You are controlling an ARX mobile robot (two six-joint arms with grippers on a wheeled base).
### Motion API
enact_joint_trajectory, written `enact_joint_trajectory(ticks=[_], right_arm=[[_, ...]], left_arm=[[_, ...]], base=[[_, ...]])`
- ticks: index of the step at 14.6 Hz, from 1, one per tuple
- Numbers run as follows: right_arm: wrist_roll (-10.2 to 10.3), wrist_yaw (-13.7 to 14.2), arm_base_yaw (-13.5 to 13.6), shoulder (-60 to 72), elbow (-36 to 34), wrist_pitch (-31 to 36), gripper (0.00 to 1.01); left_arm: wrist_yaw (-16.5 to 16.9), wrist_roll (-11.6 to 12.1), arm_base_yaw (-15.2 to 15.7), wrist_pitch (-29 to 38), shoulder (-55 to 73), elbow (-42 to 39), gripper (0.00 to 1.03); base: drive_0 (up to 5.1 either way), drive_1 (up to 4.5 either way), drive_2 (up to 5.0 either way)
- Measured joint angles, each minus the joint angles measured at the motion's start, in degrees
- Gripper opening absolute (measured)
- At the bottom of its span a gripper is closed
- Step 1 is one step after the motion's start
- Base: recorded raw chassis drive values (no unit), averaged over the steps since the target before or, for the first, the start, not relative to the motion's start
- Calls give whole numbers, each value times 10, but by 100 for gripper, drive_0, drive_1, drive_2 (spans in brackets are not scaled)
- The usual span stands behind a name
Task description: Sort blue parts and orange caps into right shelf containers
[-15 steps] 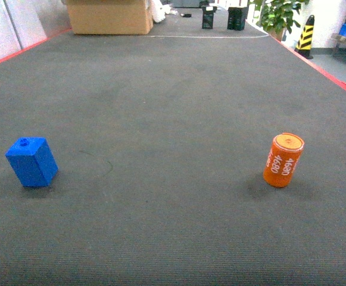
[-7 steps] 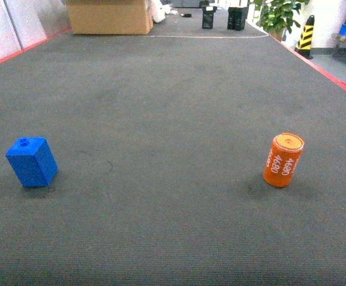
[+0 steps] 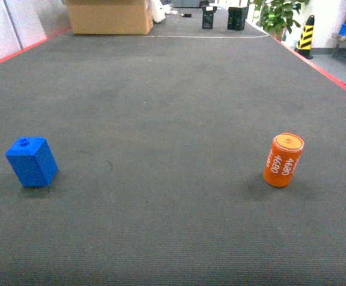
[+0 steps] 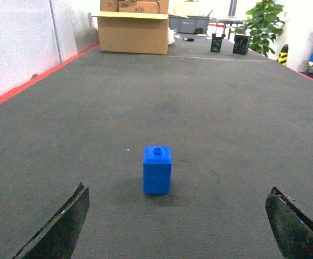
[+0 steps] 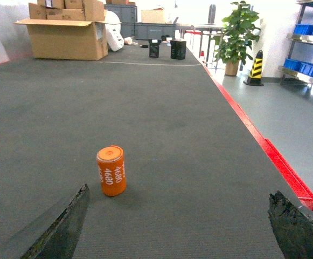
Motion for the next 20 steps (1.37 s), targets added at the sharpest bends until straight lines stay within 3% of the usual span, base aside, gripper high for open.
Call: enact_joint_trajectory(ticks=[2, 3, 4, 6, 8, 11, 14, 15, 16, 20], right_arm=[[-10, 7, 6, 5, 7, -33, 98], [-28, 37, 32, 43, 25, -78, 98], [-31, 54, 62, 89, 36, -84, 98], [-28, 66, 95, 160, 46, -46, 98], [-25, 65, 90, 265, 66, 23, 98], [3, -3, 60, 462, 124, 132, 98], [4, -24, 52, 648, 200, 227, 98], [0, -39, 59, 819, 300, 250, 98], [-6, -39, 84, 946, 423, 226, 98], [-15, -17, 109, 1050, 520, 199, 98]], left_arm=[[0, 0, 0, 0, 0, 0, 98], [0, 0, 0, 0, 0, 0, 98], [0, 0, 0, 0, 0, 0, 98], [0, 0, 0, 0, 0, 0, 98], [0, 0, 0, 0, 0, 0, 98], [0, 0, 0, 0, 0, 0, 98], [0, 0, 0, 0, 0, 0, 98], [0, 0, 0, 0, 0, 0, 98], [0, 0, 0, 0, 0, 0, 98], [0, 0, 0, 0, 0, 0, 98]], base=[[0, 0, 0], [0, 0, 0], [0, 0, 0], [0, 0, 0], [0, 0, 0], [0, 0, 0], [0, 0, 0], [0, 0, 0], [0, 0, 0], [0, 0, 0]])
